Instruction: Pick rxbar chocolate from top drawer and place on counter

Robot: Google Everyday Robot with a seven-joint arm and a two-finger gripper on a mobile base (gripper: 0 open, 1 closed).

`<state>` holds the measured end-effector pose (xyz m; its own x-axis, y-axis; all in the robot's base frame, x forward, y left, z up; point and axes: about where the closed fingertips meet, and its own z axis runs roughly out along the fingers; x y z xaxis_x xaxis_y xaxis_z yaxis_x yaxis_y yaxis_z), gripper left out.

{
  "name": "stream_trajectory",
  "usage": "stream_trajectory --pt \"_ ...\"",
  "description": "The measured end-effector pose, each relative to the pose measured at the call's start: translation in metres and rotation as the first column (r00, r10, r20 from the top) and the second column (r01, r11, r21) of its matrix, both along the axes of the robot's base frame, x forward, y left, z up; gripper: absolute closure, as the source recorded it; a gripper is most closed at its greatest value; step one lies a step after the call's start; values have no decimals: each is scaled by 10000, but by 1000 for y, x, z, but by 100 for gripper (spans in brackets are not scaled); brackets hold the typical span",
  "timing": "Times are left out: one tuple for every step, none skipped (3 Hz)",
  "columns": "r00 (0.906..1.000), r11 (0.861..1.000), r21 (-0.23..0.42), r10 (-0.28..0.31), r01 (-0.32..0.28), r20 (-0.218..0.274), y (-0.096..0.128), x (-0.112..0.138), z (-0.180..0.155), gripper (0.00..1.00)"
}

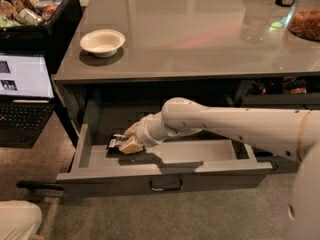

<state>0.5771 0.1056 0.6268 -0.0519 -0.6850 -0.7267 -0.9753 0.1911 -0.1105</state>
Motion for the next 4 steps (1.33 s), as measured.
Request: stream_trajectory --pt "9974 9986 341 376 -397 607 -27 9 55 100" --pt "9895 9965 555 547 -626 1340 -53 20 109 100" --pt "9734 9954 718 454 -630 2247 -79 28 161 100" --pt "9540 9955 862 127 -403 2994 -93 35 223 100"
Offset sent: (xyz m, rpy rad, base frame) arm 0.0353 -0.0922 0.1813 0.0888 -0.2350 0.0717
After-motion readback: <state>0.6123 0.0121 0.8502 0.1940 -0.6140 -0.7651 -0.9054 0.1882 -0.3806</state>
